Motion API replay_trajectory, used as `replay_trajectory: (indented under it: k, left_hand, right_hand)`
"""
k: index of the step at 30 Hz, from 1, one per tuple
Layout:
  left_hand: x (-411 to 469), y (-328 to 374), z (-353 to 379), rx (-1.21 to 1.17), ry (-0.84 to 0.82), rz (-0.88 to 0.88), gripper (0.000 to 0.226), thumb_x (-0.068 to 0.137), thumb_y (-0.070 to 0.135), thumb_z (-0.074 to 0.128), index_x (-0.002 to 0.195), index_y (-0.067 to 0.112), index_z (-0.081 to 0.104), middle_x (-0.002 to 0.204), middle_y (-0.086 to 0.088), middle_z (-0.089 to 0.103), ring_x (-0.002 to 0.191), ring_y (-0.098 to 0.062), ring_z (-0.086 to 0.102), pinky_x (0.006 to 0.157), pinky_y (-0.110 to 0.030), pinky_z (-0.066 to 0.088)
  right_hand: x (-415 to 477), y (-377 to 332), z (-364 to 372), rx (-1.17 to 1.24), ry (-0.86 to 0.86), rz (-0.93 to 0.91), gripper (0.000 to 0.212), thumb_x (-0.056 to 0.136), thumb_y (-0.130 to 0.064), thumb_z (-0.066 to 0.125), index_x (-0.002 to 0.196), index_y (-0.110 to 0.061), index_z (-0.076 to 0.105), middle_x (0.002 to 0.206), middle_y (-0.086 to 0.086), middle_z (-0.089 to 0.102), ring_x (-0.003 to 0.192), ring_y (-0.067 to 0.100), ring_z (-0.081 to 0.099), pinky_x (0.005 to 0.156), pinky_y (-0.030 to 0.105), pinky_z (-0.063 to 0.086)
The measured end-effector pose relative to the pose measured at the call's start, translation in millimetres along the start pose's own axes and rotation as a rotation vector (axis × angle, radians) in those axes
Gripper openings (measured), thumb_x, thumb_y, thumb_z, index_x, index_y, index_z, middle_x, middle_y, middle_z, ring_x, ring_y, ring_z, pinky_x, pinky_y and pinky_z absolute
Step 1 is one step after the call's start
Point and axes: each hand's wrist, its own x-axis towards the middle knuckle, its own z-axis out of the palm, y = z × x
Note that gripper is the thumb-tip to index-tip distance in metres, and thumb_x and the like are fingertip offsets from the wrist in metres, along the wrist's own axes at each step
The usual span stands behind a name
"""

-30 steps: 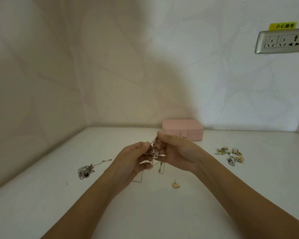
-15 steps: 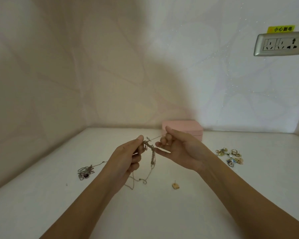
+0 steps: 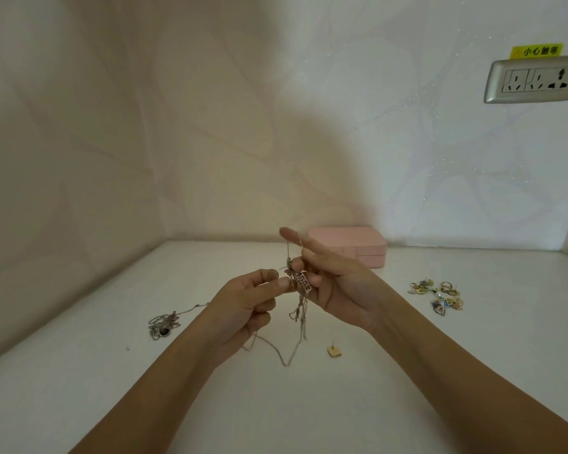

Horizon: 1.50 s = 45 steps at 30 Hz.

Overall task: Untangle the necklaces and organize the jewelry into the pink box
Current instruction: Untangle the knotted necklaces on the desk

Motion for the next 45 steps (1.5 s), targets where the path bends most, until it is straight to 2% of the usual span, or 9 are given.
replay_trajectory:
  k: [3, 9, 18, 23, 27, 30, 33, 38, 45]
  left_hand:
    - [0.5, -2.0, -1.0, 0.019, -0.012, 0.010, 0.039, 0.071, 0.021, 0.069, 0.108, 0.008, 0.067, 0.073, 0.002, 0.045, 0.046, -0.006, 0.019, 0.038, -0.013, 0.019]
    - [-0.8, 2.1, -3.5, 0.001, 0.044, 0.010, 0.021, 0.069, 0.021, 0.069, 0.089, 0.013, 0.071, 0.065, 0.008, 0.051, 0.044, -0.004, 0.023, 0.038, -0.013, 0.017]
    - [-6.1, 1.0, 5.8, 0.120, -0.102, -0.029, 0.024, 0.066, 0.012, 0.070, 0.090, 0.014, 0.075, 0.057, 0.008, 0.039, 0.046, -0.005, 0.023, 0.039, -0.014, 0.019]
    - [-7.7, 0.7, 7.0, 0.085, -0.095, -0.019, 0.013, 0.067, 0.010, 0.069, 0.075, 0.018, 0.075, 0.058, 0.006, 0.033, 0.043, -0.004, 0.022, 0.036, -0.013, 0.019]
    - [-7.6, 4.3, 5.7, -0.047, -0.060, -0.006, 0.010, 0.072, 0.017, 0.065, 0.067, 0.019, 0.073, 0.058, 0.010, 0.046, 0.041, -0.003, 0.020, 0.034, -0.011, 0.015]
    - [-7.3, 6.8, 5.2, -0.072, -0.028, 0.005, 0.017, 0.074, 0.022, 0.063, 0.058, 0.021, 0.069, 0.055, 0.012, 0.029, 0.042, -0.003, 0.017, 0.036, -0.013, 0.010]
    - [-7.2, 8.2, 4.7, -0.097, 0.015, 0.013, 0.019, 0.077, 0.023, 0.063, 0.058, 0.023, 0.061, 0.059, 0.009, 0.022, 0.046, -0.005, 0.014, 0.037, -0.014, 0.010]
    - [-4.1, 5.5, -2.1, -0.060, 0.092, -0.004, 0.009, 0.085, 0.016, 0.057, 0.076, 0.016, 0.059, 0.067, 0.007, 0.053, 0.050, -0.006, 0.020, 0.039, -0.016, 0.013]
    - [-2.6, 3.3, -2.5, 0.240, 0.193, 0.117, 0.014, 0.078, 0.024, 0.067, 0.078, 0.010, 0.068, 0.045, 0.012, 0.044, 0.045, -0.007, 0.020, 0.040, -0.015, 0.020]
  right_hand:
    - [-1.5, -0.3, 2.6, -0.103, 0.000, 0.005, 0.037, 0.094, -0.011, 0.045, 0.130, -0.017, 0.055, 0.073, 0.001, 0.060, 0.049, 0.004, 0.051, 0.061, 0.019, 0.051]
    - [-0.6, -2.9, -1.0, -0.061, 0.121, -0.057, 0.027, 0.086, -0.015, 0.054, 0.110, -0.010, 0.065, 0.056, -0.004, 0.047, 0.049, 0.006, 0.046, 0.070, 0.023, 0.054]
    - [-2.2, -3.9, 7.1, -0.062, 0.135, 0.019, 0.032, 0.092, -0.022, 0.048, 0.120, -0.015, 0.063, 0.058, -0.004, 0.048, 0.037, 0.004, 0.025, 0.033, 0.011, 0.018]
    - [-5.2, -4.8, 8.7, -0.105, 0.070, 0.006, 0.034, 0.091, -0.022, 0.048, 0.121, -0.017, 0.062, 0.059, -0.003, 0.051, 0.040, 0.004, 0.034, 0.038, 0.012, 0.035]
    - [-5.4, -6.8, 7.6, -0.115, 0.145, -0.065, 0.018, 0.081, -0.022, 0.058, 0.077, -0.013, 0.073, 0.057, -0.003, 0.049, 0.048, 0.005, 0.044, 0.052, 0.018, 0.048]
    - [-5.1, -7.0, 4.6, -0.270, 0.217, -0.029, 0.018, 0.076, -0.028, 0.066, 0.064, -0.016, 0.060, 0.057, -0.005, 0.044, 0.045, 0.005, 0.032, 0.043, 0.015, 0.035]
    - [-7.4, -6.2, 4.2, -0.591, 0.154, -0.017, 0.019, 0.079, -0.026, 0.071, 0.083, -0.013, 0.057, 0.062, -0.002, 0.053, 0.048, 0.009, 0.025, 0.044, 0.017, 0.024]
    - [-6.3, 0.1, 13.5, -0.965, 0.136, -0.113, 0.030, 0.086, -0.016, 0.069, 0.114, -0.027, 0.068, 0.072, -0.003, 0.066, 0.056, 0.000, 0.055, 0.055, 0.009, 0.038]
    - [-3.5, 7.0, 9.1, -1.014, 0.298, -0.182, 0.016, 0.074, -0.021, 0.080, 0.082, -0.035, 0.076, 0.063, -0.005, 0.066, 0.051, 0.000, 0.050, 0.060, 0.015, 0.040]
